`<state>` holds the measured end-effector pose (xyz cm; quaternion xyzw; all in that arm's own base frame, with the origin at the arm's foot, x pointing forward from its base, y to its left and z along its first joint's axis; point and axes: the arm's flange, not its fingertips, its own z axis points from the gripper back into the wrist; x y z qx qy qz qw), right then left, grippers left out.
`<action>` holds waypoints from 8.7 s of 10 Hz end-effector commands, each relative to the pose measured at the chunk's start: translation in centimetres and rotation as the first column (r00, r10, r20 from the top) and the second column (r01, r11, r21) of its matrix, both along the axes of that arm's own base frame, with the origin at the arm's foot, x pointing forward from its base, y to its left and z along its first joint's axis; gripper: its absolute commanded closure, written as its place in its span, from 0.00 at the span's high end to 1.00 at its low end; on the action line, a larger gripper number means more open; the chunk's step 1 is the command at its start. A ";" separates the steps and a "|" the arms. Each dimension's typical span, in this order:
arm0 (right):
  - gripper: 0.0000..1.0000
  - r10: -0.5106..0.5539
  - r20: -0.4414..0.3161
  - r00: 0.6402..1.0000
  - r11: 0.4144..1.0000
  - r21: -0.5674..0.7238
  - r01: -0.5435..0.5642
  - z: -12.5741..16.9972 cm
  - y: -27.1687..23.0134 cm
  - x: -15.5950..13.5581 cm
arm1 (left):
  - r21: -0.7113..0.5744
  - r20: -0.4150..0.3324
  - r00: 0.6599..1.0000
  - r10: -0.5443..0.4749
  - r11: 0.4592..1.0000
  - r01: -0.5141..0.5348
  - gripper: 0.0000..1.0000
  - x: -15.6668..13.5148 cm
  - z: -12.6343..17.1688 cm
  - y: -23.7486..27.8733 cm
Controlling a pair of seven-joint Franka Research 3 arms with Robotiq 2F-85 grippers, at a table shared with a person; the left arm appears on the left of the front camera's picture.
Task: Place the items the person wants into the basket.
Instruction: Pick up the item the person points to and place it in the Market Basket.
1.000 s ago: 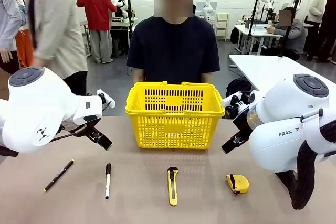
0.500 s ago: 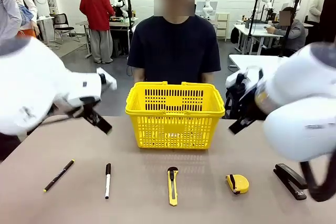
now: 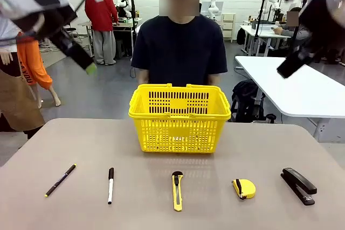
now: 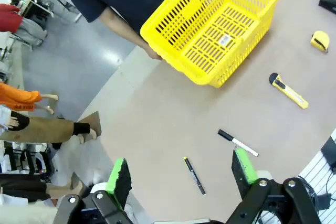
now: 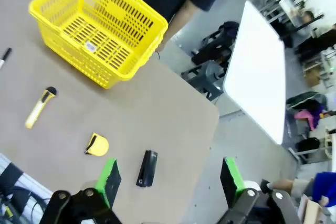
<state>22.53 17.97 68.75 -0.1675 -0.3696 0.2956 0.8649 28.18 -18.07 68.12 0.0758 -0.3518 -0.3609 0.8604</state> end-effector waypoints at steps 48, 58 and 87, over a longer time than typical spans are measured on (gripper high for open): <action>1.00 0.248 -0.128 0.960 0.711 0.698 -0.090 -4.1 -37.3 -1.5 | -0.527 -0.064 0.997 -0.045 0.850 0.004 1.00 1.0 -2.3 34.7; 1.00 0.248 -0.128 0.960 0.711 0.698 -0.090 -4.1 -37.3 -1.5 | -0.013 -0.398 0.864 0.307 0.940 -0.340 1.00 6.7 -16.3 -6.9; 1.00 0.248 -0.128 0.960 0.711 0.698 -0.090 -4.1 -37.3 -1.5 | -0.120 -0.547 0.592 0.592 0.644 -0.755 1.00 4.5 -36.0 -25.2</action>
